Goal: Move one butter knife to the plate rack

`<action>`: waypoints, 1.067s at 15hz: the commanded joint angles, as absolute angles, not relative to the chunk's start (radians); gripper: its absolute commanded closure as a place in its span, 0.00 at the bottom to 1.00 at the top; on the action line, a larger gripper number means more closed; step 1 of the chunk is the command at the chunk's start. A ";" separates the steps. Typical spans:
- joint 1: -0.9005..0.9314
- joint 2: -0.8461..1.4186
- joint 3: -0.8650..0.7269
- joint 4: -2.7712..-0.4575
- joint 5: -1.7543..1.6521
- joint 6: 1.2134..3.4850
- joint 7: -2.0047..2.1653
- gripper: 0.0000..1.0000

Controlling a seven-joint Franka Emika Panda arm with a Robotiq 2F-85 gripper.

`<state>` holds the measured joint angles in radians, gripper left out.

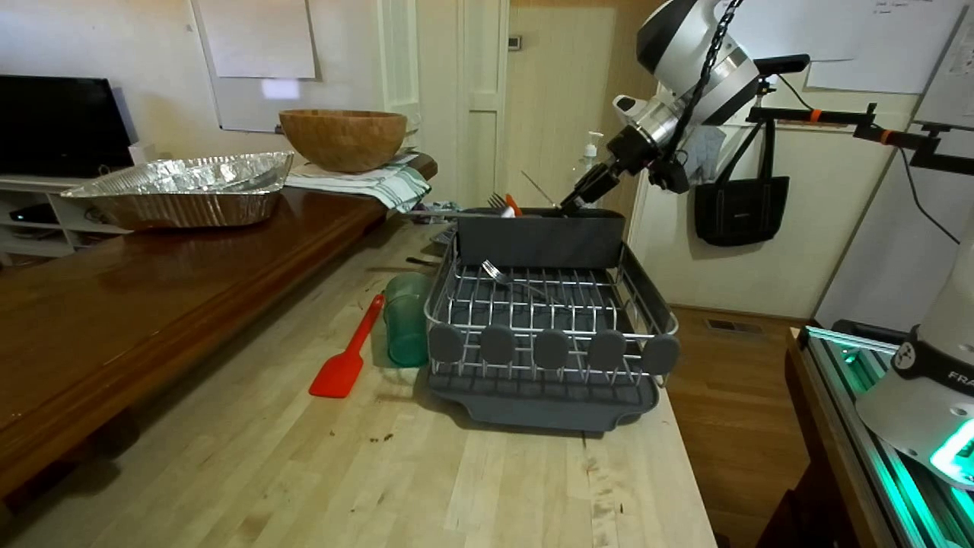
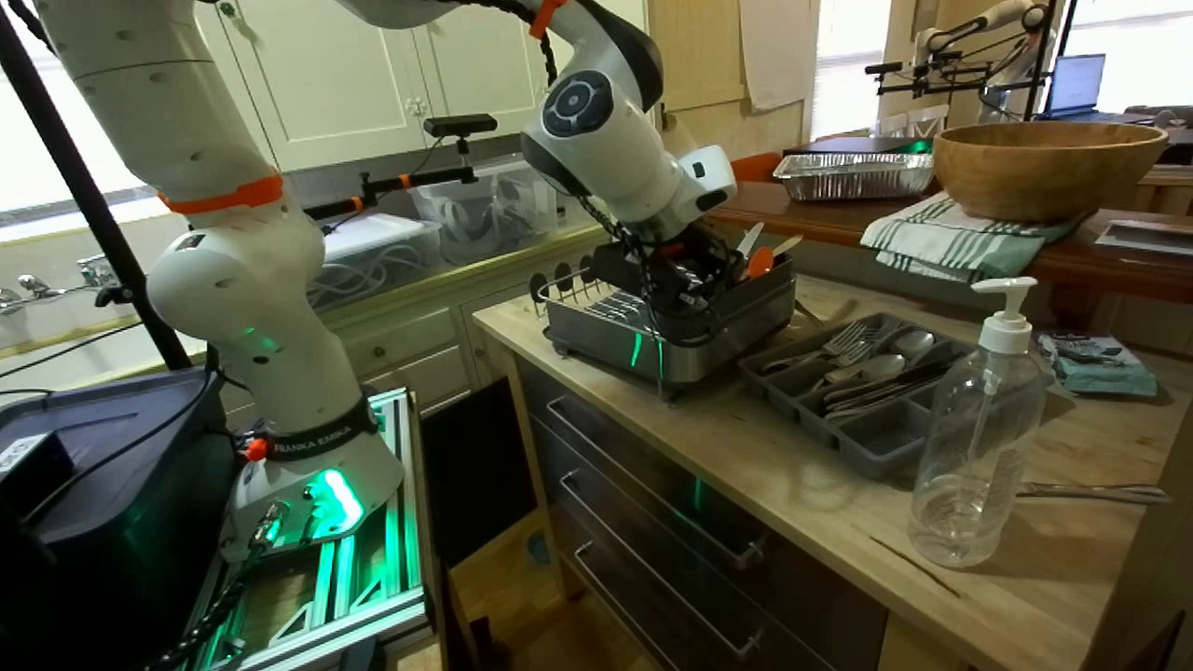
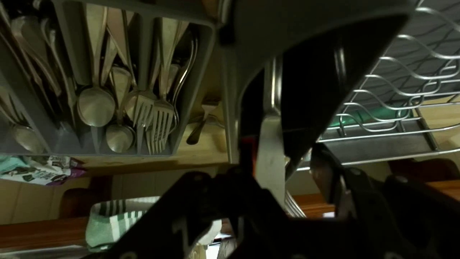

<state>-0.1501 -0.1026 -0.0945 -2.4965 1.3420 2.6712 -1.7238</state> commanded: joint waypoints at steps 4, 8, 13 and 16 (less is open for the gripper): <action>-0.161 -0.191 -0.111 -2.471 1.369 2.694 -1.754 0.79; -0.181 -0.163 -0.084 -2.474 1.234 2.815 -1.557 0.51; -0.226 -0.026 -0.079 -2.458 0.868 2.838 -1.226 0.16; -0.233 0.034 -0.112 -2.428 0.643 2.796 -1.016 0.00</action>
<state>-0.2065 -0.0340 -0.1036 -2.4723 0.8206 2.8385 -1.1831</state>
